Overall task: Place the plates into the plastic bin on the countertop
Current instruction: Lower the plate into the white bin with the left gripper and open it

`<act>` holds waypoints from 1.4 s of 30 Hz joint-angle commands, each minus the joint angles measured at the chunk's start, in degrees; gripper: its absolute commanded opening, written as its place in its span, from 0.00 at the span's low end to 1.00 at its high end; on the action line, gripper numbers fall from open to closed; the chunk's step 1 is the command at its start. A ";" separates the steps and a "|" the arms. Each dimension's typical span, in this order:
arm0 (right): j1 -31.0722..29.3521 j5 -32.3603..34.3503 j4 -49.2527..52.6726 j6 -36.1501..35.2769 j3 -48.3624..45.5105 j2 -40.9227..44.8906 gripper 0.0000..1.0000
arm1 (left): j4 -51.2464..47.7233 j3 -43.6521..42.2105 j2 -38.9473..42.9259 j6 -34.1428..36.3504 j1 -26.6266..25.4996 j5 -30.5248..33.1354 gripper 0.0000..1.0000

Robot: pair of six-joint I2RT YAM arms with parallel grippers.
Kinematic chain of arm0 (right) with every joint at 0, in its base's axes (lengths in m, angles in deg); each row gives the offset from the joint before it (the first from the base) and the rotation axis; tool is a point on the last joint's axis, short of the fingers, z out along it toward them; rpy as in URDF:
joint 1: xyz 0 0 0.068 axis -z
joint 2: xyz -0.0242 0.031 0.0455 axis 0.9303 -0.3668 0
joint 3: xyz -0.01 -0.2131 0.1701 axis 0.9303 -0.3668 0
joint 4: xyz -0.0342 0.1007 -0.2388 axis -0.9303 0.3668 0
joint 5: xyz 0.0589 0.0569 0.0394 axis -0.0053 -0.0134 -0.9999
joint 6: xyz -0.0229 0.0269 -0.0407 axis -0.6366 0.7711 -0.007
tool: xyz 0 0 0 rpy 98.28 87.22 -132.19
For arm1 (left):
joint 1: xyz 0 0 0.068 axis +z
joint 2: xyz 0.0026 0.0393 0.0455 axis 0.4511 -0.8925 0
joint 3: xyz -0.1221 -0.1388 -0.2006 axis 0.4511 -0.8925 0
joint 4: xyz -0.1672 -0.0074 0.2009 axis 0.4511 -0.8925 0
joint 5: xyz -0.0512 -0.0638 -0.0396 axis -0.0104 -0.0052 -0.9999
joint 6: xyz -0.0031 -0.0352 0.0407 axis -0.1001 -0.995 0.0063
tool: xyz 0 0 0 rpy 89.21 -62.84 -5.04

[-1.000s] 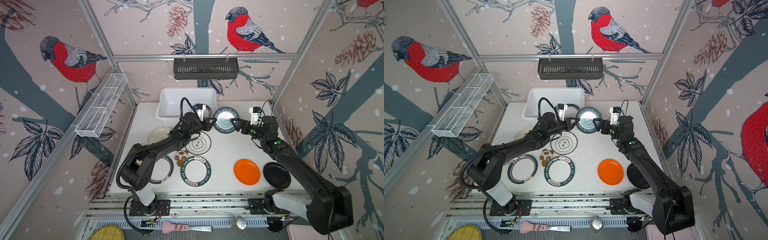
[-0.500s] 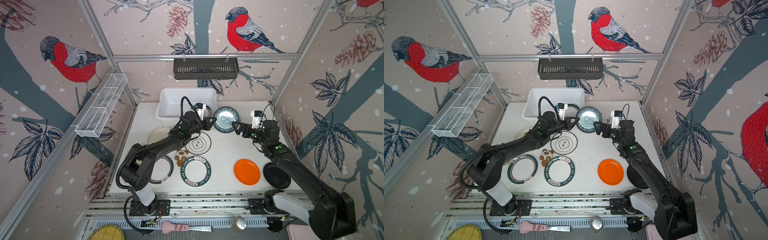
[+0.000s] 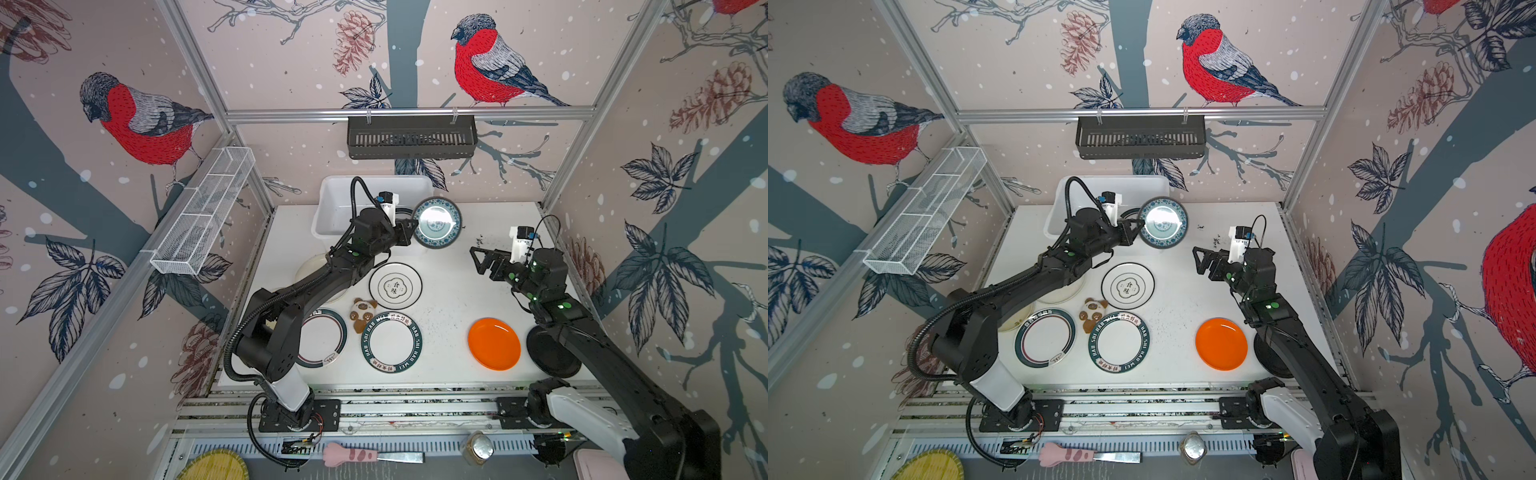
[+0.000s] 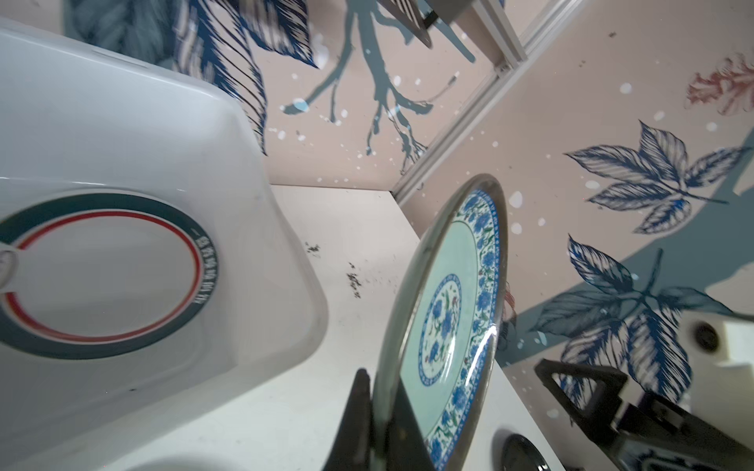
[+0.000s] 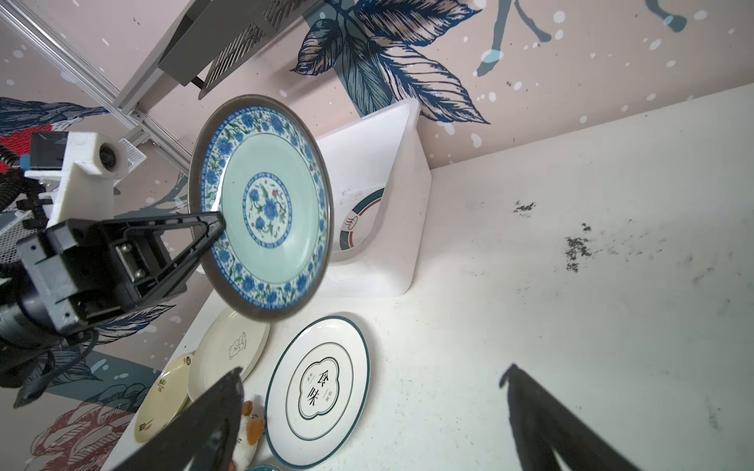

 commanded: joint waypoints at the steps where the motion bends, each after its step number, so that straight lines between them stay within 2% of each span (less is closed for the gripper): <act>1: 0.26 2.17 0.74 -1.49 -0.39 1.71 1.00 | -1.68 1.67 -0.75 1.41 3.10 3.73 0.00; 6: 0.97 4.06 0.26 -1.57 -2.07 4.10 0.99 | -4.79 5.53 -3.66 4.67 6.47 8.81 0.00; 10: 1.53 4.22 0.94 -1.66 -2.22 4.71 0.99 | -6.55 8.88 -6.94 6.24 8.62 10.38 0.00; 15: 2.00 4.87 1.47 -1.30 -2.40 4.83 0.99 | -11.60 14.82 -12.25 10.32 9.09 14.89 0.00; 20: 2.09 4.87 1.39 -0.87 -2.57 4.72 0.99 | -15.27 20.62 -17.85 12.65 9.07 16.78 0.00; 24: 2.15 5.36 1.65 -0.61 -2.57 4.66 0.99 | -17.99 24.58 -21.98 12.01 9.20 16.95 0.00; 28: 2.54 6.96 3.06 -0.21 -1.93 3.82 1.00 | -20.91 28.85 -26.15 10.35 9.86 13.85 0.00; 42: 3.81 7.15 4.87 0.62 -0.64 2.63 0.99 | -23.92 35.38 -33.27 9.05 10.56 10.78 0.01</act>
